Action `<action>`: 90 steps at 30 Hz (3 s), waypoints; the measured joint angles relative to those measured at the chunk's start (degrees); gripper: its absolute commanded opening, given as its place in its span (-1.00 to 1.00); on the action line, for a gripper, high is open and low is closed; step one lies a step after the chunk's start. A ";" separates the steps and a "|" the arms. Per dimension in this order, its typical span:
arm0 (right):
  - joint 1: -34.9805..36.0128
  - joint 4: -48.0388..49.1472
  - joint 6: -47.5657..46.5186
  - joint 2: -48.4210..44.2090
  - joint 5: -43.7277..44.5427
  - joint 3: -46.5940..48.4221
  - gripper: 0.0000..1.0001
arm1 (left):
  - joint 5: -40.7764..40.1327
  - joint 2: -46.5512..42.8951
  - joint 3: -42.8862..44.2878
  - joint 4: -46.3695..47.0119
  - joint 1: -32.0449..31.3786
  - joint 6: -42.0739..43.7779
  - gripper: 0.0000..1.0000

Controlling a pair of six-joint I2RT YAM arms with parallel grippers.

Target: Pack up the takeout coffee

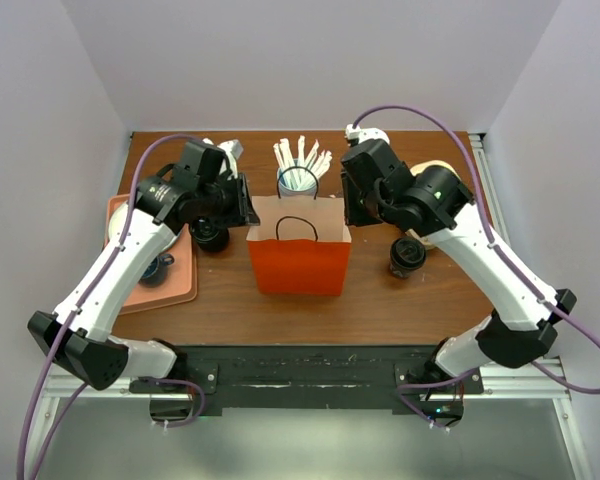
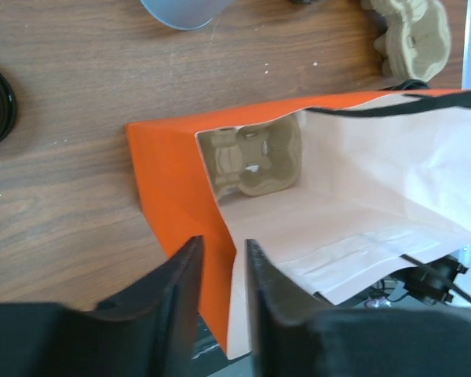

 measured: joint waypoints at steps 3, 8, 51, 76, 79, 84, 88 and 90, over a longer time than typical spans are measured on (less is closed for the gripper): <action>0.00 0.33 -0.11 -0.83 1.57 1.49 -0.42 | -0.46 0.04 -0.50 -0.20 -0.26 0.31 -0.91; 0.00 1.73 -0.92 -5.01 3.72 0.61 -0.27 | -0.70 0.13 -0.50 -0.02 -0.76 1.60 -1.00; -0.33 6.84 -6.36 -11.17 4.39 -8.83 -0.24 | -10.34 9.01 8.57 -2.36 -1.03 2.47 -0.70; -32.68 11.17 -10.29 -5.40 -6.49 -24.72 0.67 | -4.50 -0.68 1.44 3.37 -1.03 5.90 -1.00; -34.45 11.28 -11.39 -4.24 -8.46 -28.79 0.66 | -3.43 -5.07 -1.97 5.18 -1.03 5.88 -1.00; -35.08 11.56 -13.29 -4.13 -10.91 -33.31 0.64 | -1.29 -7.67 -4.09 7.17 -1.03 6.38 -1.00; -35.58 13.11 -13.94 -3.10 -12.31 -34.84 0.65 | -0.28 -7.72 -5.20 8.28 -1.03 7.10 -1.00; -35.74 14.05 -13.99 -2.51 -12.44 -35.95 0.67 | 0.09 -7.96 -6.03 8.68 -1.03 7.15 -1.00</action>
